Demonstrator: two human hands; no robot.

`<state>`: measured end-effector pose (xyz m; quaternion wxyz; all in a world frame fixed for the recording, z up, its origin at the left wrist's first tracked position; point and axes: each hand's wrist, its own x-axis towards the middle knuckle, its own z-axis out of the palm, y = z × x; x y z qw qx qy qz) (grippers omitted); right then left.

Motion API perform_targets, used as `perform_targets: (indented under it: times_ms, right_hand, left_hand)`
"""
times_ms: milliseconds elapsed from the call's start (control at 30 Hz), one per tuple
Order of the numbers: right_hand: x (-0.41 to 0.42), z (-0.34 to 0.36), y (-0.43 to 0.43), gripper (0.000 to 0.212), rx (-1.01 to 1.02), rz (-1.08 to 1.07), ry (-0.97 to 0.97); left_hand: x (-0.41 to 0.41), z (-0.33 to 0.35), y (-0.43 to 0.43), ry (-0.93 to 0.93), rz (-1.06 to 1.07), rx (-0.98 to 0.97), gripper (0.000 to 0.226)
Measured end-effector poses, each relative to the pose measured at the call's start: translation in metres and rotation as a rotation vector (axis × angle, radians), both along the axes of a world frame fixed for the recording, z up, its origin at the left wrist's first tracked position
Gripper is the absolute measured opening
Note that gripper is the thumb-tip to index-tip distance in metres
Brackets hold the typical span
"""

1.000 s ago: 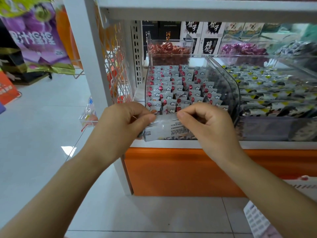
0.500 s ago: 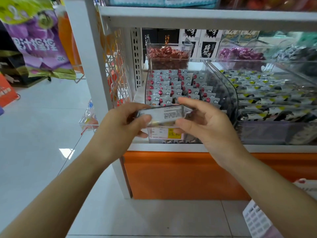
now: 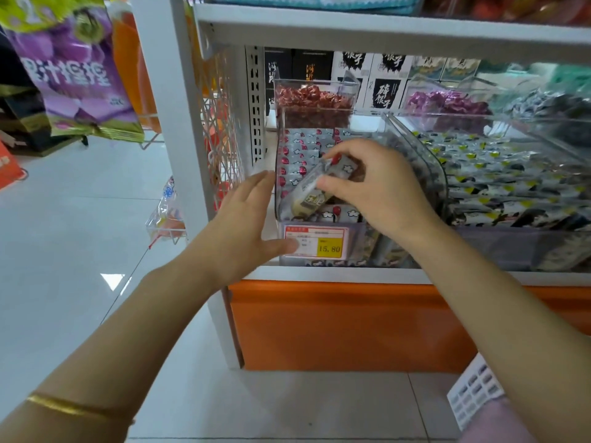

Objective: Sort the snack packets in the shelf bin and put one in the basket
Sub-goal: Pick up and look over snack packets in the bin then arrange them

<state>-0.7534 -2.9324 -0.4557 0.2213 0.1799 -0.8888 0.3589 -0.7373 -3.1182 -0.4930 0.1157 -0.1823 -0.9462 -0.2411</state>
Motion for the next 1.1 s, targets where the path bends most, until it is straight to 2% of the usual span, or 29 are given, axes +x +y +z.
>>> perform_targets:
  times_ms: [133, 233, 300, 433, 500, 600, 633, 667, 800, 900, 1000, 1067, 1100]
  right_hand:
    - [-0.007, -0.002, -0.019, 0.036, 0.337, 0.016, 0.078]
    - [-0.009, -0.010, -0.025, 0.029, 0.577, 0.054, 0.027]
    - [-0.011, -0.010, -0.025, 0.025, 0.608, 0.095, -0.010]
    - [-0.029, 0.003, -0.025, 0.017, 0.246, 0.028, -0.011]
    - [-0.040, 0.003, -0.027, 0.015, 0.326, 0.005, -0.027]
    - [-0.048, -0.005, -0.037, 0.020, 0.644, 0.002, -0.051]
    - [-0.049, -0.006, -0.039, 0.020, 0.642, 0.005, -0.041]
    - [-0.049, -0.006, -0.039, 0.017, 0.559, 0.017, -0.027]
    - [-0.032, 0.007, -0.026, 0.004, -0.027, -0.008, 0.045]
    - [-0.009, 0.010, -0.009, 0.014, -0.389, -0.088, 0.136]
    - [0.014, 0.004, 0.006, 0.018, -0.734, -0.073, 0.029]
    - [0.027, -0.002, 0.011, 0.016, -0.856, -0.048, -0.098]
    - [0.032, -0.006, 0.013, 0.016, -0.900, -0.031, -0.145]
  left_hand:
    - [-0.003, 0.005, 0.001, 0.007, -0.014, 0.006, 0.098]
    - [-0.004, 0.006, 0.001, 0.004, -0.012, 0.001, 0.097]
    - [-0.004, 0.008, 0.001, -0.001, -0.008, 0.004, 0.097]
    - [-0.003, 0.009, 0.000, -0.020, 0.000, 0.021, 0.097]
    - [-0.003, 0.010, 0.000, -0.025, 0.002, 0.020, 0.097]
    - [-0.004, 0.011, -0.001, -0.011, 0.001, 0.019, 0.094]
    - [-0.003, 0.011, -0.001, -0.003, 0.002, 0.021, 0.093]
    - [-0.003, 0.010, -0.001, 0.006, 0.004, 0.024, 0.092]
    - [0.000, 0.012, -0.002, 0.031, 0.023, 0.055, 0.089]
    - [0.003, 0.014, -0.001, 0.086, 0.065, 0.142, 0.078]
    - [0.010, 0.017, 0.006, 0.206, 0.121, 0.294, 0.046]
    - [0.017, 0.019, 0.013, 0.167, 0.116, 0.422, 0.029]
    - [0.020, 0.019, 0.016, 0.127, 0.101, 0.468, 0.028]
